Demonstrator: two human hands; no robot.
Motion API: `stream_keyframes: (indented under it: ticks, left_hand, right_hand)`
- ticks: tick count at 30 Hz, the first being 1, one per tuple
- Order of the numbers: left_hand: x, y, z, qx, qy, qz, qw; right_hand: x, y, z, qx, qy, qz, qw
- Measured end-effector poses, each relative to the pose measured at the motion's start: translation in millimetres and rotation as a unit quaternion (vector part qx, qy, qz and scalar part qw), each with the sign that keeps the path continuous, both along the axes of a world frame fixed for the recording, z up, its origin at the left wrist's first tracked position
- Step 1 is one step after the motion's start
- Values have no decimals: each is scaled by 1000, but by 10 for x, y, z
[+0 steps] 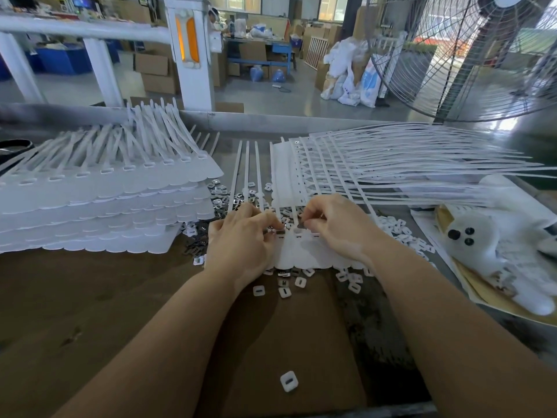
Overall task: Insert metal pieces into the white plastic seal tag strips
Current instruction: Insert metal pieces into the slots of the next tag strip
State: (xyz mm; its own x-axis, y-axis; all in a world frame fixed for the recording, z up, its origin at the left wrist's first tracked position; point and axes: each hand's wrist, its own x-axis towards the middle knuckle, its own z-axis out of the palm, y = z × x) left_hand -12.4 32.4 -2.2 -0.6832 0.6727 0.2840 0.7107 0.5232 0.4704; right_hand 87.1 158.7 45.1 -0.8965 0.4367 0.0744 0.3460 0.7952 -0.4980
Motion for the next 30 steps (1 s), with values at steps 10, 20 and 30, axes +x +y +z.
stream_keyframes:
  ticks: [10,20,30]
  left_hand:
    - [12,-6,-20,10,0,6,1000]
    - [23,-8,-12,6,1,4,1000]
    - [24,-13,-16,-2,8,6,1000]
  right_hand:
    - [-162,-23,108,103,-133,13,986]
    - [-317,-19,111,99,-185,-10,978]
    - [-112,-59,6,35,-1,-63,997]
